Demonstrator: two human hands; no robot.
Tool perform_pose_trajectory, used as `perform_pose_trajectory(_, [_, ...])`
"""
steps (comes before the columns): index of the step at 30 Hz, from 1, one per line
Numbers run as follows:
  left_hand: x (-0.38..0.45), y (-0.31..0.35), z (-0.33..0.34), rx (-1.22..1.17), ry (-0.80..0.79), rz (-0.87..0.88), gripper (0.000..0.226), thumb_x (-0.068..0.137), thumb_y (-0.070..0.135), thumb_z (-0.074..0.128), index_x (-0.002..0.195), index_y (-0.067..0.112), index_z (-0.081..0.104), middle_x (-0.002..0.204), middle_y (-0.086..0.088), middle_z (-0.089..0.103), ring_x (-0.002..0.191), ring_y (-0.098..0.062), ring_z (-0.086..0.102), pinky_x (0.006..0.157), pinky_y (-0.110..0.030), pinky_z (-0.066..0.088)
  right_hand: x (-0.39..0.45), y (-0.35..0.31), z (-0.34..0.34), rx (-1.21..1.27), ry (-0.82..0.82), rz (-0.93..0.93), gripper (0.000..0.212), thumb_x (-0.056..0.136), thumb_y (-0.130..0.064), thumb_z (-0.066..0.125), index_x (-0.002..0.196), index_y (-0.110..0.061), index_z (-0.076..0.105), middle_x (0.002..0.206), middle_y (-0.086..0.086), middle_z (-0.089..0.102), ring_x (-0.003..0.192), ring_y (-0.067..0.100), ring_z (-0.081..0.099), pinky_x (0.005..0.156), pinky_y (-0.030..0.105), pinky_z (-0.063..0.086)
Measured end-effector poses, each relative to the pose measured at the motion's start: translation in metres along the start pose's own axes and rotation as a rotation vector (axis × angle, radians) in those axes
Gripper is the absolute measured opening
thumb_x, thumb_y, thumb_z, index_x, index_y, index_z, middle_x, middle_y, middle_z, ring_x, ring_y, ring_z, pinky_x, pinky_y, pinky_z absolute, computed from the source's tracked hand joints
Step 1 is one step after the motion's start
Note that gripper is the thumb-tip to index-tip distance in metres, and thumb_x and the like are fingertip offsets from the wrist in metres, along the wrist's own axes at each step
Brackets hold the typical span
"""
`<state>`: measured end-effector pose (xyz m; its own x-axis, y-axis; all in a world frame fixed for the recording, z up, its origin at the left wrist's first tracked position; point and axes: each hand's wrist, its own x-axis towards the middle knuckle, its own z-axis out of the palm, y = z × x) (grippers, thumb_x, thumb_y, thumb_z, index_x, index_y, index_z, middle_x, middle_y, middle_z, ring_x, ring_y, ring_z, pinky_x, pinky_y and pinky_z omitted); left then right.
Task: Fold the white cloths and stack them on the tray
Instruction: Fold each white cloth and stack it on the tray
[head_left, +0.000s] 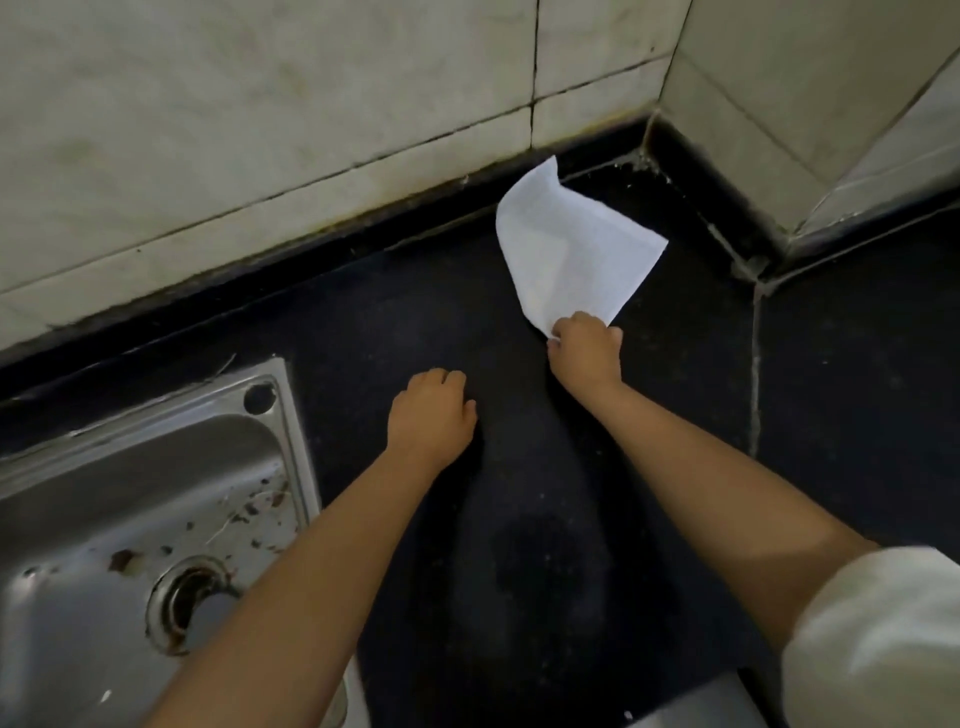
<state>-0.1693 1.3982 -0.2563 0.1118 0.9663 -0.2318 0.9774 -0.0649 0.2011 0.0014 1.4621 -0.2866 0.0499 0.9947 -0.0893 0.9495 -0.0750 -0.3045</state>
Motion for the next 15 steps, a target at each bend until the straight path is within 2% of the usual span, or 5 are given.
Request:
perform_pose_trajectory(2, [0.008, 0.007, 0.007, -0.030, 0.011, -0.008, 0.032, 0.096, 0.026, 0.044, 0.122, 0.008, 0.051, 0.121, -0.009, 0.055, 0.112, -0.024, 0.049, 0.087, -0.034, 0.046, 0.000, 0.009, -0.004, 0.053, -0.016, -0.034, 0.022, 0.092, -0.013, 0.044, 0.094, -0.001, 0.063, 0.102, 0.015, 0.060, 0.098, 0.032, 0.055, 0.083, 0.033, 0.033])
perform_pose_trajectory(5, [0.022, 0.030, 0.020, -0.086, 0.040, 0.024, 0.047, 0.095, 0.028, 0.046, 0.137, 0.011, 0.037, 0.136, -0.009, 0.046, 0.125, -0.024, 0.042, 0.098, -0.034, 0.041, -0.012, 0.030, -0.023, 0.215, -0.073, -0.128, 0.020, 0.088, -0.007, 0.051, 0.092, 0.005, 0.066, 0.094, 0.021, 0.063, 0.092, 0.034, 0.059, 0.075, 0.027, 0.035])
perform_pose_trajectory(9, [0.028, 0.077, 0.030, -0.276, 0.126, 0.084, 0.067, 0.088, 0.033, 0.059, 0.144, 0.011, 0.029, 0.147, -0.013, 0.034, 0.135, -0.027, 0.032, 0.108, -0.037, 0.033, -0.047, 0.057, -0.072, 0.422, -0.173, -0.119, 0.023, 0.083, 0.000, 0.058, 0.105, 0.000, 0.066, 0.094, 0.010, 0.063, 0.087, 0.016, 0.055, 0.067, 0.000, 0.036])
perform_pose_trajectory(12, [0.017, 0.104, 0.027, -0.370, 0.197, 0.174, 0.072, 0.080, 0.033, 0.069, 0.139, 0.005, 0.038, 0.140, -0.017, 0.045, 0.128, -0.031, 0.044, 0.101, -0.044, 0.038, -0.085, 0.070, -0.109, 0.620, -0.280, -0.033, 0.029, 0.084, 0.000, 0.059, 0.109, -0.014, 0.062, 0.090, -0.004, 0.059, 0.084, 0.009, 0.056, 0.069, 0.001, 0.042])
perform_pose_trajectory(15, [-0.001, 0.124, 0.021, -0.435, 0.214, 0.316, 0.058, 0.077, 0.027, 0.072, 0.126, 0.001, 0.053, 0.119, -0.015, 0.063, 0.106, -0.031, 0.061, 0.087, -0.041, 0.047, -0.121, 0.080, -0.138, 0.757, -0.242, -0.014, 0.032, 0.083, 0.001, 0.061, 0.095, -0.029, 0.058, 0.081, -0.010, 0.062, 0.074, 0.000, 0.058, 0.070, 0.007, 0.046])
